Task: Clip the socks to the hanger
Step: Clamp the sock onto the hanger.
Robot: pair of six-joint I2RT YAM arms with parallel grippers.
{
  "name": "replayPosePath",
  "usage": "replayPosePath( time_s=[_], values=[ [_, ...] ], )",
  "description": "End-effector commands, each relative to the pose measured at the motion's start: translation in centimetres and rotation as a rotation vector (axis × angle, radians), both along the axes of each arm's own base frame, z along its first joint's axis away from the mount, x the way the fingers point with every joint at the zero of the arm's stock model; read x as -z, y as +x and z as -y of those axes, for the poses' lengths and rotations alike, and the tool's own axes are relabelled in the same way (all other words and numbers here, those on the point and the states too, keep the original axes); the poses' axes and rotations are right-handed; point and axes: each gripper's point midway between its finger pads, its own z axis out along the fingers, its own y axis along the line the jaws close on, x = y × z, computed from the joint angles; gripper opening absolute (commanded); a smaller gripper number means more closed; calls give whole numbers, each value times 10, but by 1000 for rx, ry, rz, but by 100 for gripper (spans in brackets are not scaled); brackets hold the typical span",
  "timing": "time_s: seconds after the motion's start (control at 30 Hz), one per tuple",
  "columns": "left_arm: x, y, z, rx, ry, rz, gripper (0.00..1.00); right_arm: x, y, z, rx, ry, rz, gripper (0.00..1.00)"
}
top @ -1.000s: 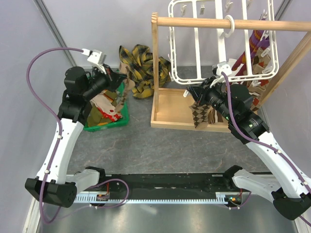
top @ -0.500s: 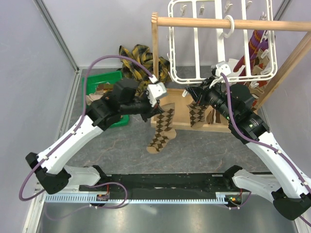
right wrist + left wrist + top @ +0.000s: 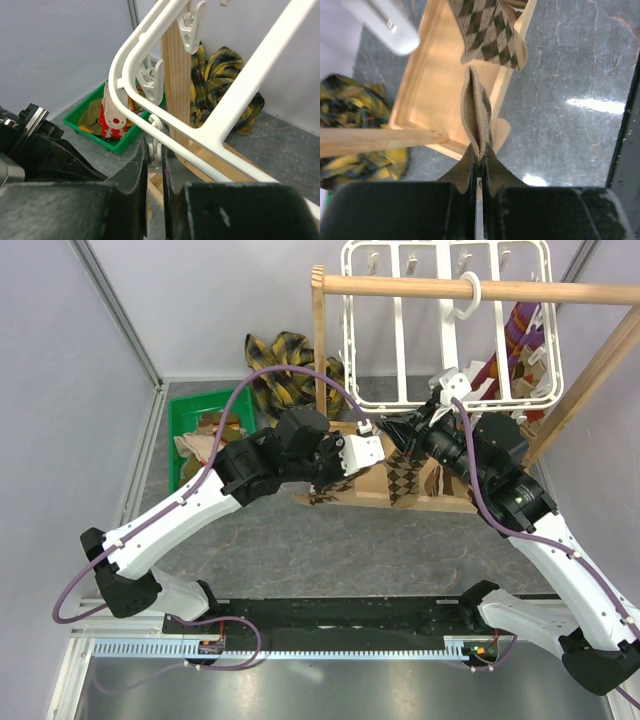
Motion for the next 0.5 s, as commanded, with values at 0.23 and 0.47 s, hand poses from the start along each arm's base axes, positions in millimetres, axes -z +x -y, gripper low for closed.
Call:
replayPosePath(
  time_s=[0.23, 0.47],
  values=[
    [-25, 20, 13, 138, 82, 238, 2, 27, -32, -27, -261, -113, -5, 3],
    [-42, 30, 22, 157, 80, 300, 2, 30, -34, -26, -277, -147, 15, 3]
  ],
)
